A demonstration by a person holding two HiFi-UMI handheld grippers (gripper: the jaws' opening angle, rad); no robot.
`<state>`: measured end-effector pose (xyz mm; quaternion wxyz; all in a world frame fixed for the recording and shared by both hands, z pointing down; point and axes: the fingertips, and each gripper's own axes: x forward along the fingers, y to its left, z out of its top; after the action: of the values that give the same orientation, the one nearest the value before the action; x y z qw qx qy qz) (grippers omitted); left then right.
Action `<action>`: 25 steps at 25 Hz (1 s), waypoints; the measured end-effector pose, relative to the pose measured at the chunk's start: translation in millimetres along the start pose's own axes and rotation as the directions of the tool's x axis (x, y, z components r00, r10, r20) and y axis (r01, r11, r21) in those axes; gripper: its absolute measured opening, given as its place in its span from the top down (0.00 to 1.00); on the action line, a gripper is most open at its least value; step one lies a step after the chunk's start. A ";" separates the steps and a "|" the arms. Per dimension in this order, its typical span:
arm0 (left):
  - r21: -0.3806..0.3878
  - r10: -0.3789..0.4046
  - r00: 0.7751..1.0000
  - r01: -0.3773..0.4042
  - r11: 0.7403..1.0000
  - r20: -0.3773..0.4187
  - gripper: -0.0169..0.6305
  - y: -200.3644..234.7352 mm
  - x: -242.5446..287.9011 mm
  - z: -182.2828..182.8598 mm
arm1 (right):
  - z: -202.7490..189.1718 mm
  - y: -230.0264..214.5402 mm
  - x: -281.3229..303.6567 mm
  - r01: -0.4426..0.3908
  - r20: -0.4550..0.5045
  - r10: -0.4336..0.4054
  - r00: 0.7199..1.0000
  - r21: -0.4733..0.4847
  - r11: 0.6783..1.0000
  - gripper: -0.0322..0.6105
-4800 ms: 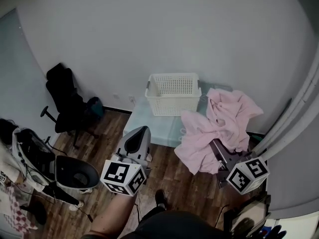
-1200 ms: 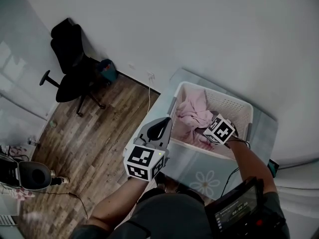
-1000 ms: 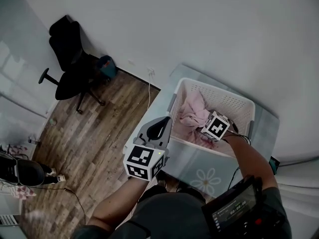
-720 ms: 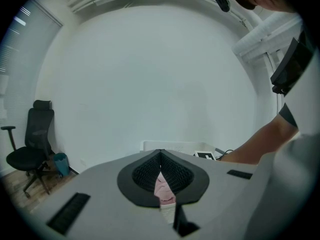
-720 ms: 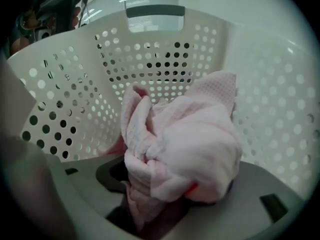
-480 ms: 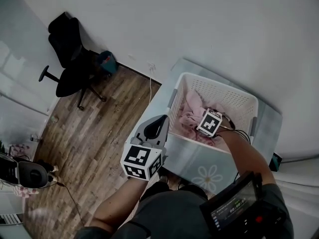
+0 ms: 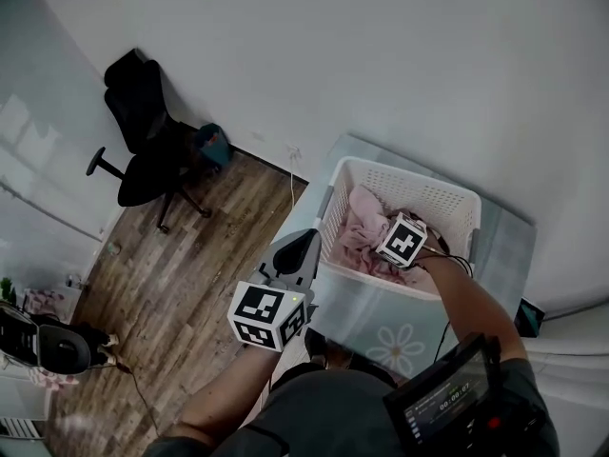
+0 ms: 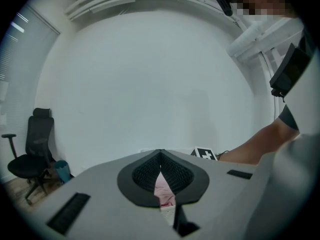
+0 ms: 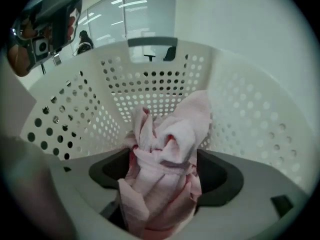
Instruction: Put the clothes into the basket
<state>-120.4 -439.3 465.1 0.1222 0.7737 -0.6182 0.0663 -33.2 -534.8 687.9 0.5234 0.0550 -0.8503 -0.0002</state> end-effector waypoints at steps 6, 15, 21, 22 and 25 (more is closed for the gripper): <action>0.009 -0.009 0.999 0.009 1.000 0.037 0.97 -17.5 -2.3 14.9 | 27.3 -13.3 -71.5 0.079 0.175 -0.082 0.981 0.024 0.997 0.33; 0.031 -0.037 0.994 0.034 0.999 0.099 0.97 -35.1 -5.6 40.3 | 64.5 -12.6 -213.9 0.272 0.493 -0.302 0.816 0.134 0.953 0.33; 0.066 -0.087 0.987 0.079 0.995 0.137 0.97 -51.5 -7.2 51.2 | 63.0 4.1 -280.9 0.327 0.589 -0.395 0.705 0.225 0.918 0.33; 0.081 -0.105 0.984 0.094 0.992 0.143 0.97 -54.0 -8.9 54.4 | 61.8 6.5 -290.7 0.332 0.598 -0.418 0.684 0.254 0.908 0.33; 0.120 -0.151 0.977 0.133 0.984 0.151 0.97 -59.5 -13.7 63.4 | 59.9 15.6 -318.3 0.338 0.615 -0.477 0.628 0.337 0.879 0.34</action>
<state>-68.7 -431.3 394.3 0.0344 0.8242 -0.5645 0.0289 54.0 -492.9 378.4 0.1526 0.2921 -0.9423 -0.0587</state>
